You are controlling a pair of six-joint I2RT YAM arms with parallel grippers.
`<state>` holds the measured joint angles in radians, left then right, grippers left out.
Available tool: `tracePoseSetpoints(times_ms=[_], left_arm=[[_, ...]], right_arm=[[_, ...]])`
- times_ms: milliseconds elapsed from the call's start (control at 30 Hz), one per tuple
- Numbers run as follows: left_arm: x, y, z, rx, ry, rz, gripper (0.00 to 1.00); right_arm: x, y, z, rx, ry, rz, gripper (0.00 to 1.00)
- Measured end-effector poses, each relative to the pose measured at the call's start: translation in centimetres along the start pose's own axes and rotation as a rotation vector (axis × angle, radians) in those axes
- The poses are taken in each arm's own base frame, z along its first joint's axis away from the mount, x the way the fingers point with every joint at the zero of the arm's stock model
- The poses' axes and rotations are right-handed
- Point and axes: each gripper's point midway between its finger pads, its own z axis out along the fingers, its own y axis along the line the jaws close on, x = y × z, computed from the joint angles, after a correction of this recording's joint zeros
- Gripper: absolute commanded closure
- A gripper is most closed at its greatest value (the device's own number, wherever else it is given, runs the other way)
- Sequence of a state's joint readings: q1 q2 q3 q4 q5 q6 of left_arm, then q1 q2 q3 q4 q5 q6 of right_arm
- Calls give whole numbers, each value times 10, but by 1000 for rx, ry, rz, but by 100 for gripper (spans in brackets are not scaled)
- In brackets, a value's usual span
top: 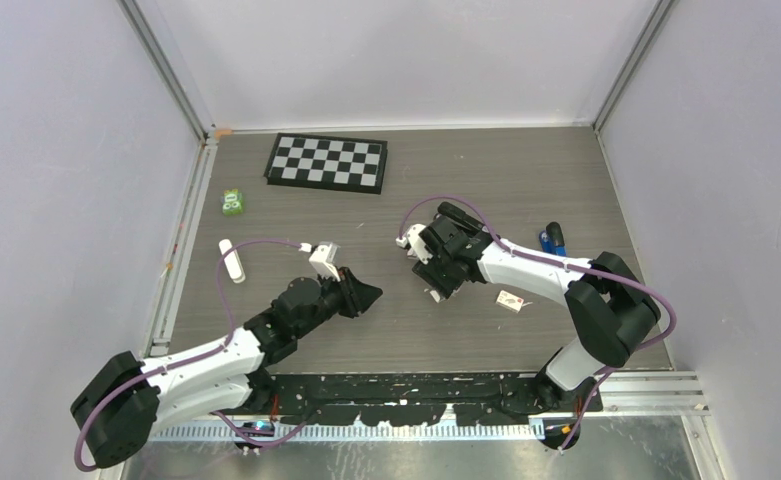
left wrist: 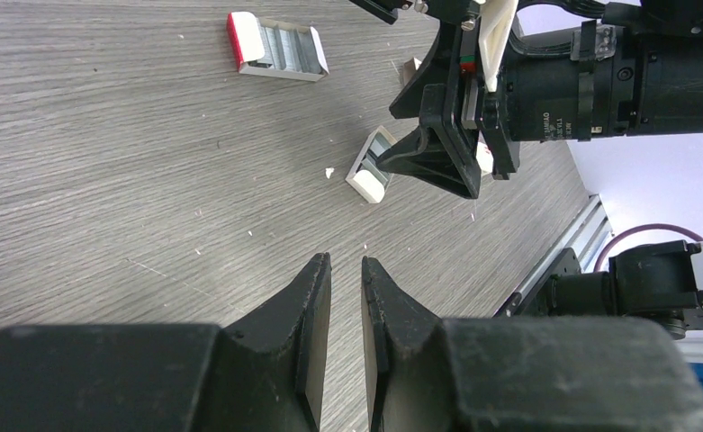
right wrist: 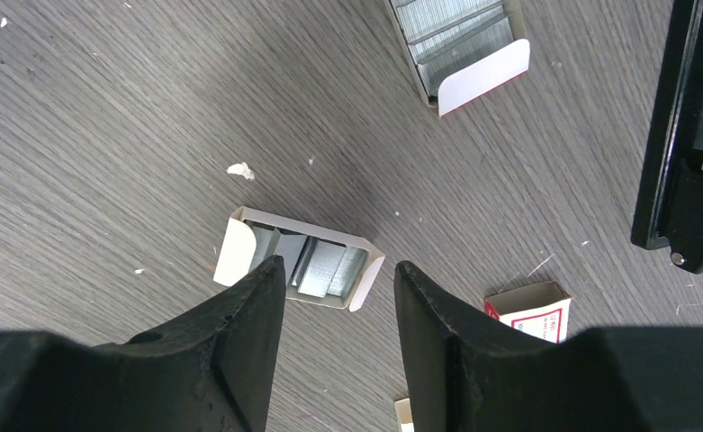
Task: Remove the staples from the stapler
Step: Adjust the staple in the staple box.
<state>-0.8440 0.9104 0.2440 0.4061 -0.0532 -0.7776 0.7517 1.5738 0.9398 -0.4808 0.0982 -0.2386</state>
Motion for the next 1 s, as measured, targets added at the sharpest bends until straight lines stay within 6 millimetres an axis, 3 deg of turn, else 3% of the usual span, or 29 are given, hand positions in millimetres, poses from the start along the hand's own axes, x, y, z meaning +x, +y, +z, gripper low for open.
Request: tracePoseSetpoints(times_ms=[233, 400, 500, 733, 867, 1000], left_arm=[[-2, -1, -1, 1, -8, 0, 79], [-1, 0, -1, -2, -5, 1, 76], [-1, -1, -1, 8, -3, 16, 61], [10, -15, 3, 128, 51, 175, 30], [25, -21, 17, 181, 113, 292, 25], [21, -39, 45, 199, 140, 341, 25]], right_arm=[[0, -2, 0, 12, 2, 0, 45], [1, 2, -4, -39, -2, 7, 31], [-3, 4, -17, -144, -51, 34, 25], [-18, -26, -74, -306, -280, 180, 21], [-27, -25, -86, -377, -327, 235, 21], [-24, -41, -91, -378, -341, 338, 21]])
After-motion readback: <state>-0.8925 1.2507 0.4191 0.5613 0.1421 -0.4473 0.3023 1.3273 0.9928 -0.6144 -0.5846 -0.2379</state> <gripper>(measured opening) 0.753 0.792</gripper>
